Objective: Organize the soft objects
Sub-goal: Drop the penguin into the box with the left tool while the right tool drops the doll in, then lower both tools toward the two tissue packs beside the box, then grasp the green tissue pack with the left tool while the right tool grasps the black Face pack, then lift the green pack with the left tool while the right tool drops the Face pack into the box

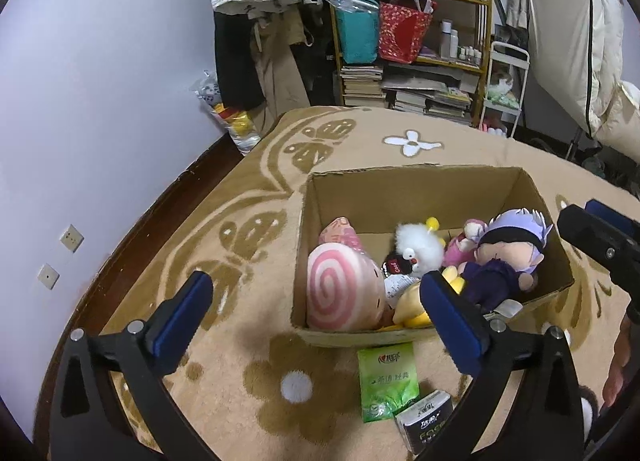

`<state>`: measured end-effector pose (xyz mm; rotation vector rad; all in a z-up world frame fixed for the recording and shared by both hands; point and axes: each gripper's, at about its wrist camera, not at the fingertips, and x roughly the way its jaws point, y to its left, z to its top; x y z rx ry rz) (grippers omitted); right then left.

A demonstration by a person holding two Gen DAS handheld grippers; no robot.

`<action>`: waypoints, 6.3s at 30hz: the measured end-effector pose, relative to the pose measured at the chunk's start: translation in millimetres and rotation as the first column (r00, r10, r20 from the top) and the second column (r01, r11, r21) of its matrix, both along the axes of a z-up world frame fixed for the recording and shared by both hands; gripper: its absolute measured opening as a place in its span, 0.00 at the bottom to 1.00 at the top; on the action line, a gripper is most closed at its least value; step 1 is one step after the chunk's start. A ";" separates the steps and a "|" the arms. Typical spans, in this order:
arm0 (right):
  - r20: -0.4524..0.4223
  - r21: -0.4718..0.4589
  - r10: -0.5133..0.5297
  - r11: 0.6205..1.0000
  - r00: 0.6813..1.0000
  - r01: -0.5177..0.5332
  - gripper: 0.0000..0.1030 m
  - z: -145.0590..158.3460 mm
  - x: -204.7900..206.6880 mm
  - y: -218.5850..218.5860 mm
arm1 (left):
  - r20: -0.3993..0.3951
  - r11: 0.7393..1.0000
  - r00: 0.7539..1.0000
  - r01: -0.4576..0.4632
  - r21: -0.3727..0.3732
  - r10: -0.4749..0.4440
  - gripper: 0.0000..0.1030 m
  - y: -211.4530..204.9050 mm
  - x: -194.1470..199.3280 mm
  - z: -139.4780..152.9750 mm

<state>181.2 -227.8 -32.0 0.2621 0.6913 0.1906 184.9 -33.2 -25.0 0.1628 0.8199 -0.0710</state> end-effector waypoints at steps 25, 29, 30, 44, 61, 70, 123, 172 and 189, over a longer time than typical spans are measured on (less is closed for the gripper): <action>-0.020 -0.034 0.021 0.999 1.000 -0.022 1.00 8.8 -55.9 20.8 | -0.083 0.998 0.996 -0.046 -0.051 0.042 1.00 31.0 -35.9 -0.2; -0.037 -0.068 0.035 0.997 0.999 -0.038 1.00 -2.1 -63.2 33.4 | -0.129 0.997 0.991 -0.053 -0.054 0.045 1.00 34.6 -33.6 -11.5; -0.043 -0.082 0.040 0.996 0.998 -0.044 1.00 -5.4 -64.8 37.4 | -0.134 0.997 0.990 -0.053 -0.051 0.046 1.00 35.2 -33.3 -13.6; -0.160 -0.090 0.109 0.988 0.981 -0.124 1.00 -55.0 -68.1 63.0 | -0.276 0.998 0.961 -0.023 -0.061 0.005 1.00 30.0 -20.9 -51.2; -0.250 -0.058 0.167 0.981 0.954 -0.187 1.00 -91.0 -56.3 78.4 | -0.428 0.991 0.903 -0.037 -0.128 -0.022 1.00 22.9 2.2 -91.2; -0.262 -0.048 0.195 0.975 0.945 -0.215 1.00 -101.6 -53.2 91.4 | -0.452 0.988 0.891 -0.032 -0.153 -0.041 1.00 16.6 9.4 -100.4; -0.357 -0.117 0.187 0.963 0.915 -0.242 0.49 -127.2 -45.0 94.3 | -0.445 0.999 0.895 -0.038 0.008 0.038 0.50 3.3 -8.8 -128.6; 0.128 -0.287 -0.030 0.956 0.991 0.066 0.49 23.1 -35.6 65.2 | 0.081 0.998 0.995 -0.064 -0.010 0.065 0.50 7.4 -13.6 18.9; 0.123 -0.206 0.005 0.978 0.992 0.021 0.49 2.0 11.6 52.8 | 0.098 0.999 0.994 -0.047 -0.012 0.048 0.49 -5.1 10.9 -1.9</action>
